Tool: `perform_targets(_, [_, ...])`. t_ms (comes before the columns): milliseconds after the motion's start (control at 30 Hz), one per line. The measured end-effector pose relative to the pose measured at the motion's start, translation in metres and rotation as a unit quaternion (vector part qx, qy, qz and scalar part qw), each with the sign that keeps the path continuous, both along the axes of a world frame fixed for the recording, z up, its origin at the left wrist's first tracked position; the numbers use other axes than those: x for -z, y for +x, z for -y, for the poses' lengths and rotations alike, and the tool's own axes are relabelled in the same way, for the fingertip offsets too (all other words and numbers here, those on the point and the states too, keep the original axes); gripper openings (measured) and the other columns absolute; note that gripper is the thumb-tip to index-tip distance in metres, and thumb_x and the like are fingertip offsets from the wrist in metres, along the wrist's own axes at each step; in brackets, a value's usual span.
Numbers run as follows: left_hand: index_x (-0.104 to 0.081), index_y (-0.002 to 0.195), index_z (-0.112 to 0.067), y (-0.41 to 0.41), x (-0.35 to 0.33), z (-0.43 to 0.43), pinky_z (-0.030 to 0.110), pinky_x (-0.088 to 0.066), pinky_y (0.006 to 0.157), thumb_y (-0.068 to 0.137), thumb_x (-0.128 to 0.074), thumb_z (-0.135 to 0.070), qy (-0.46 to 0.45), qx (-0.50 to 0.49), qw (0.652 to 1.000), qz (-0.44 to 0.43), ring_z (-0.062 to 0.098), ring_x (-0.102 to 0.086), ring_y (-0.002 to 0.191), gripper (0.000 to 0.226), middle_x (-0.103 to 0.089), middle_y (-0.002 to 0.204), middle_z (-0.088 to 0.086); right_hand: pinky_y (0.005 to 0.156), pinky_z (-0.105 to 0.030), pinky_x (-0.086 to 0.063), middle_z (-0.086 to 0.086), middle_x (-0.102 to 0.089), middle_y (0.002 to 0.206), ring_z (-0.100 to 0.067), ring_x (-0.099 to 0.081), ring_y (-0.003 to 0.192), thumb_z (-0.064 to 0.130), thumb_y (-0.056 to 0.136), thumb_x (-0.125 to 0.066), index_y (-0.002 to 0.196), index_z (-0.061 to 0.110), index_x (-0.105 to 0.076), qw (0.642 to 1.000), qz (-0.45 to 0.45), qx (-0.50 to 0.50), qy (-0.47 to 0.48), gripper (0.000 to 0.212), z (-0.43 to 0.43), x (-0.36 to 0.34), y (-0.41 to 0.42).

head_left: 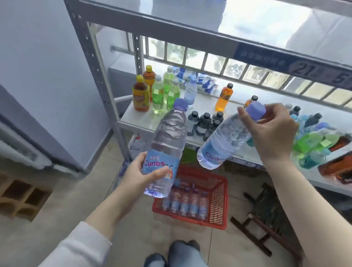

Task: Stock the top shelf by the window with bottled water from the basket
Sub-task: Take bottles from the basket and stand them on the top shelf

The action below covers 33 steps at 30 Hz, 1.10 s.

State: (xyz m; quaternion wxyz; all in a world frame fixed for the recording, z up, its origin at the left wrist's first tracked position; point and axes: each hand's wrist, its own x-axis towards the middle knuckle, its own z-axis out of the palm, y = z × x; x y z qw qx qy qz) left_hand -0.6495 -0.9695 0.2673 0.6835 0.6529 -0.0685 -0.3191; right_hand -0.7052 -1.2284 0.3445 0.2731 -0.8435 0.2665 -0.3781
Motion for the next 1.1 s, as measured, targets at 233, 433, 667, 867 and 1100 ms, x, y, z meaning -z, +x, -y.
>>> perform_targets(233, [-0.057, 0.105, -0.024, 0.046, -0.046, 0.014, 0.02, -0.055, 0.07, 0.054, -0.079, -0.035, -0.036, -0.003, 0.997, 0.072, 0.01, -0.07, 0.084, 0.057, -0.072, 0.091, -0.004, 0.056, -0.02, -0.026, -0.001, -0.054, 0.07, -0.018, -0.048, 0.064, 0.053, 0.07, -0.069, 0.083, 0.006, -0.06, 0.998, 0.041, -0.021, -0.033, 0.05, -0.005, -0.068, 0.059])
perform_targets(433, [-0.054, 0.109, -0.019, 0.101, -0.086, 0.051, 0.017, -0.055, 0.069, 0.061, -0.08, -0.022, -0.063, -0.029, 0.99, 0.123, 0.012, -0.067, 0.083, 0.055, -0.068, 0.092, -0.002, 0.062, -0.021, -0.03, -0.001, -0.055, 0.073, -0.016, -0.051, 0.069, 0.053, 0.07, -0.07, 0.086, 0.006, -0.061, 0.996, 0.051, -0.04, -0.063, 0.05, 0.021, -0.127, 0.111])
perform_targets(667, [-0.056, 0.104, -0.018, 0.172, -0.123, 0.085, 0.019, -0.054, 0.064, 0.044, -0.077, -0.034, -0.109, -0.078, 0.976, 0.17, 0.007, -0.068, 0.072, 0.065, -0.071, 0.081, -0.005, 0.065, -0.024, -0.033, 0.0, -0.055, 0.071, -0.015, -0.051, 0.068, 0.056, 0.07, -0.068, 0.079, 0.017, -0.055, 0.99, 0.076, -0.074, -0.089, 0.041, 0.047, -0.182, 0.183])
perform_targets(867, [-0.055, 0.102, -0.018, 0.244, -0.155, 0.109, 0.027, -0.057, 0.075, 0.042, -0.076, -0.036, -0.115, -0.092, 0.969, 0.2, 0.011, -0.068, 0.078, 0.067, -0.071, 0.085, -0.004, 0.067, -0.025, -0.032, 0.0, -0.054, 0.07, -0.016, -0.051, 0.073, 0.059, 0.069, -0.067, 0.077, 0.017, -0.053, 0.99, 0.061, -0.084, -0.094, 0.045, 0.058, -0.214, 0.252])
perform_targets(1100, [-0.054, 0.115, -0.013, 0.33, -0.178, 0.128, 0.016, -0.053, 0.073, 0.047, -0.076, -0.044, -0.108, -0.088, 0.96, 0.243, 0.012, -0.067, 0.09, 0.078, -0.068, 0.101, 0.002, 0.063, -0.025, -0.032, 0.008, -0.044, 0.057, -0.017, -0.05, 0.068, 0.059, 0.068, -0.067, 0.065, 0.018, -0.046, 0.99, 0.041, -0.076, -0.107, 0.047, 0.064, -0.229, 0.326])
